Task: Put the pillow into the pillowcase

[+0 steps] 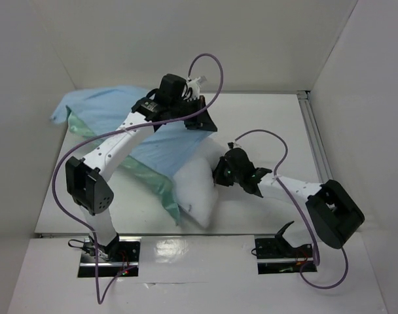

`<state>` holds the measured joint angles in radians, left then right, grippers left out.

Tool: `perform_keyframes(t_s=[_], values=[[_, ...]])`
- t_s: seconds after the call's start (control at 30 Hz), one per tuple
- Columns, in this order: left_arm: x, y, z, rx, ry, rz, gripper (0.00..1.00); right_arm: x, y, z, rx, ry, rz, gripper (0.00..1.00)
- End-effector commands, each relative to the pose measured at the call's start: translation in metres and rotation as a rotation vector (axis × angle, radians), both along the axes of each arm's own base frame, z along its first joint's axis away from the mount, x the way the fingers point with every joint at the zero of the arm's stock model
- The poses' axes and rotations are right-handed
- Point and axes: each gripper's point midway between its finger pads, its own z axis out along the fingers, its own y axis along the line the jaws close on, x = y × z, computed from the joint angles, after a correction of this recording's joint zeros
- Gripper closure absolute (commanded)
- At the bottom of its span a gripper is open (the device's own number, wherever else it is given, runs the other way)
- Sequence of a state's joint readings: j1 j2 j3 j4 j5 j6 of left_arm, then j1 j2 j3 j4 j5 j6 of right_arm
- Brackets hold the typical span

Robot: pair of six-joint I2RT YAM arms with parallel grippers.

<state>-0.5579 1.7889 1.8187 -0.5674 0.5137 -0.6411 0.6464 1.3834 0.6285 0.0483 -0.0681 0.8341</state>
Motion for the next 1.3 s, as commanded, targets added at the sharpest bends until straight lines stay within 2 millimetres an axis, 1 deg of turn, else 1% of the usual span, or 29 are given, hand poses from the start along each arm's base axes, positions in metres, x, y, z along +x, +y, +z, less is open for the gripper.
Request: perform_keyframes(t_s=[0.0,0.03,0.07,0.1,0.23,0.27,0.3,0.4,0.5,0.53,0.6,0.63,0.67,0.77,0.8,0.83,0.87,0.9,0.93,0.97,1.0,1.03,1.07,1.1,1.13,1.17,1.2,1.23,1.27], values=[[-0.039,-0.034,0.124,-0.323,-0.266,-0.231,1.0,-0.012,0.041,0.042,0.108,-0.062,0.107,1.0],[-0.038,-0.035,0.131,-0.329,-0.277,-0.231,1.0,-0.012,0.048,0.051,0.111,-0.091,0.125,1.0],[-0.039,-0.034,0.134,-0.326,-0.289,-0.235,1.0,-0.01,0.05,0.05,0.102,-0.096,0.133,1.0],[-0.039,-0.034,0.13,-0.313,-0.265,-0.234,1.0,-0.014,0.056,0.054,0.109,-0.102,0.151,1.0],[-0.042,-0.029,0.139,-0.302,-0.297,-0.235,1.0,-0.011,0.078,0.078,0.162,-0.2,0.18,1.0],[-0.044,-0.028,0.142,-0.302,-0.297,-0.235,1.0,-0.007,0.084,0.1,0.208,-0.259,0.176,1.0],[-0.051,-0.023,0.151,-0.309,-0.31,-0.235,1.0,-0.003,0.083,0.108,0.209,-0.295,0.142,1.0],[-0.054,-0.01,0.151,-0.254,-0.325,-0.183,1.0,-0.001,0.079,0.131,0.209,-0.38,0.103,1.0],[-0.056,0.013,0.133,-0.159,-0.309,-0.073,1.0,0.001,0.069,0.135,0.158,-0.404,0.084,1.0],[-0.061,0.022,0.134,-0.143,-0.314,-0.04,1.0,0.0,0.066,0.13,0.129,-0.399,0.095,1.0],[-0.059,0.033,0.108,-0.073,-0.267,0.019,1.0,-0.002,0.061,0.133,0.106,-0.408,0.098,1.0],[-0.059,0.035,0.104,-0.063,-0.262,0.027,1.0,-0.001,0.059,0.131,0.094,-0.402,0.091,1.0],[-0.06,0.038,0.089,-0.041,-0.229,0.041,1.0,-0.002,0.058,0.135,0.102,-0.411,0.09,1.0],[-0.063,0.04,0.07,-0.018,-0.184,0.043,1.0,-0.002,0.053,0.127,0.062,-0.398,0.087,1.0],[-0.066,0.036,0.056,-0.008,-0.155,0.006,0.99,-0.003,0.049,0.113,0.02,-0.368,0.082,1.0],[-0.069,0.033,0.051,-0.005,-0.137,-0.022,0.7,-0.003,0.046,0.104,-0.011,-0.347,0.077,1.0],[-0.074,0.032,0.042,0.009,-0.104,-0.05,0.58,-0.003,0.046,0.108,-0.015,-0.343,0.078,1.0],[-0.077,0.031,0.04,0.013,-0.096,-0.086,0.47,-0.004,0.045,0.104,-0.034,-0.325,0.082,0.97],[-0.08,0.029,0.038,0.027,-0.092,-0.103,0.33,-0.007,0.041,0.107,-0.045,-0.315,0.084,0.67],[-0.078,0.031,0.035,0.05,-0.092,-0.099,0.27,-0.01,0.041,0.115,-0.032,-0.319,0.091,0.45],[-0.078,0.035,0.038,0.086,-0.121,-0.089,0.26,-0.016,0.041,0.12,-0.029,-0.332,0.111,0.28],[-0.077,0.039,0.043,0.097,-0.145,-0.076,0.23,-0.028,0.036,0.128,-0.027,-0.332,0.126,0.22],[-0.077,0.044,0.051,0.104,-0.179,-0.061,0.23,-0.028,0.026,0.131,-0.046,-0.339,0.099,0.17],[-0.071,0.052,0.055,0.136,-0.22,-0.022,0.26,-0.034,0.021,0.133,-0.056,-0.34,0.099,0.17],[-0.063,0.064,0.06,0.148,-0.236,0.028,0.34,-0.04,0.004,0.137,-0.077,-0.335,0.065,0.17],[-0.058,0.073,0.064,0.162,-0.256,0.071,0.52,-0.042,-0.003,0.144,-0.081,-0.343,0.051,0.17],[-0.049,0.09,0.069,0.205,-0.291,0.162,0.88,-0.044,-0.012,0.147,-0.087,-0.346,0.026,0.27],[-0.037,0.107,0.063,0.238,-0.288,0.228,1.0,-0.048,-0.022,0.163,-0.072,-0.363,0.0,0.4],[-0.029,0.118,0.057,0.26,-0.272,0.275,1.0,-0.045,-0.032,0.171,-0.083,-0.386,-0.042,0.54]])
